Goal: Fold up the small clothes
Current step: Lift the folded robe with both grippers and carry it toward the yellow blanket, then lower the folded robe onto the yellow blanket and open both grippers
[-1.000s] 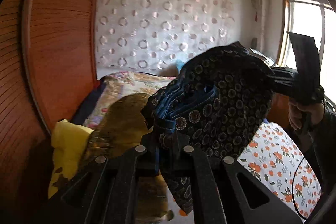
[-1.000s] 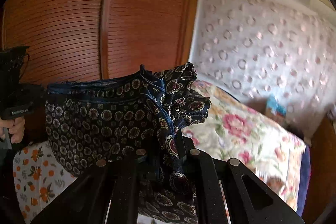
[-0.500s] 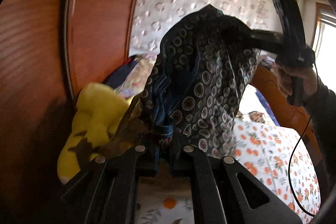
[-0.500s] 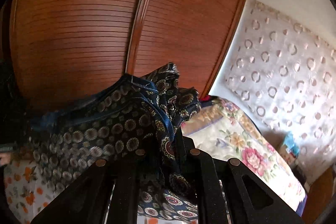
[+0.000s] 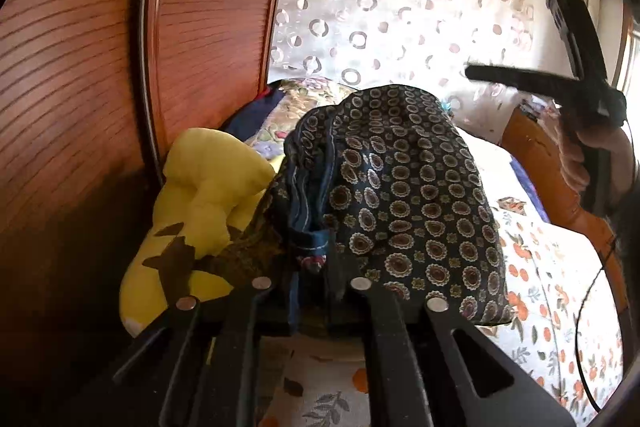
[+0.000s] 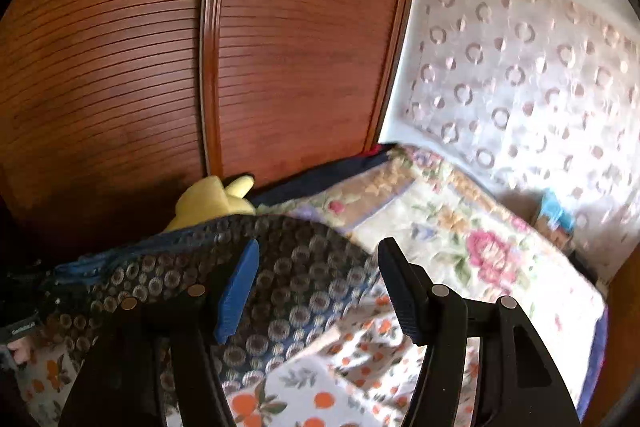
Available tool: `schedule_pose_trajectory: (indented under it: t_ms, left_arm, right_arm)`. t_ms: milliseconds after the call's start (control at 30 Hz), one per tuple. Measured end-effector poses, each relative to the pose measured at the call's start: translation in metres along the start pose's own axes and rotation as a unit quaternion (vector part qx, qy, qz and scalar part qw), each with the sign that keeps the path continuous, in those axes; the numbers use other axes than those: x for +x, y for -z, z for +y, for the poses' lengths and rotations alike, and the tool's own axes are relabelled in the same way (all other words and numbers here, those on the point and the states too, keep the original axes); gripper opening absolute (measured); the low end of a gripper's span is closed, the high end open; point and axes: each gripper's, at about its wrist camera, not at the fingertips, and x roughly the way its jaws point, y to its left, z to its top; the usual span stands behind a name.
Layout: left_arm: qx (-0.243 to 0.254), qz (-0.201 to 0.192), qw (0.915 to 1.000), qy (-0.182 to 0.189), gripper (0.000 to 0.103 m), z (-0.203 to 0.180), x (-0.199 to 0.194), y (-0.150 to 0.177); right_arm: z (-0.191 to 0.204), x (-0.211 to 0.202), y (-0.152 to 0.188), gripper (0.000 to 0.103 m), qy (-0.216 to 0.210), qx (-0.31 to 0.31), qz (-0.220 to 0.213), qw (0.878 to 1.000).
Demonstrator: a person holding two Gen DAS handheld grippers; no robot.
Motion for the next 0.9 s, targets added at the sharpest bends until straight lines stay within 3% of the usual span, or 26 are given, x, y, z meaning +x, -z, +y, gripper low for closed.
schedule_pose_trajectory:
  t_ms: [100,133,200,233,267,500,633,900]
  left_arm:
    - [0.013,-0.011,0.9997,-0.015,0.028,0.000,-0.006,-0.001]
    - [0.017,-0.019,0.9995,-0.018,0.044,-0.001,-0.010,-0.001]
    - [0.024,-0.029,0.9991,-0.021,0.061,-0.003,-0.016,-0.002]
    - [0.028,-0.033,0.9988,-0.023,0.077,-0.005,-0.019,-0.002]
    - [0.031,-0.037,0.9985,-0.024,0.084,-0.008,-0.023,-0.002]
    - [0.061,-0.057,0.9961,-0.027,0.084,-0.035,-0.048,0.000]
    - [0.076,-0.058,0.9952,-0.019,0.084,-0.051,-0.058,0.002]
    - [0.100,-0.053,0.9934,0.017,0.084,-0.093,-0.077,0.029]
  right_arm:
    - [0.004,-0.001,0.013,0.064,0.000,0.015,0.010,1.000]
    - [0.006,-0.002,0.019,0.064,-0.002,0.022,0.011,1.000]
    - [0.010,-0.009,0.029,0.064,-0.004,0.035,0.012,0.999]
    - [0.011,-0.014,0.036,0.064,-0.002,0.044,0.010,0.999]
    - [0.013,-0.016,0.038,0.064,-0.002,0.048,0.009,0.999]
    - [0.032,-0.062,0.065,0.065,0.005,0.071,-0.018,0.997]
    - [0.040,-0.100,0.091,0.076,0.013,0.089,-0.039,0.995]
    - [0.056,-0.172,0.149,0.082,0.066,0.129,-0.053,0.988]
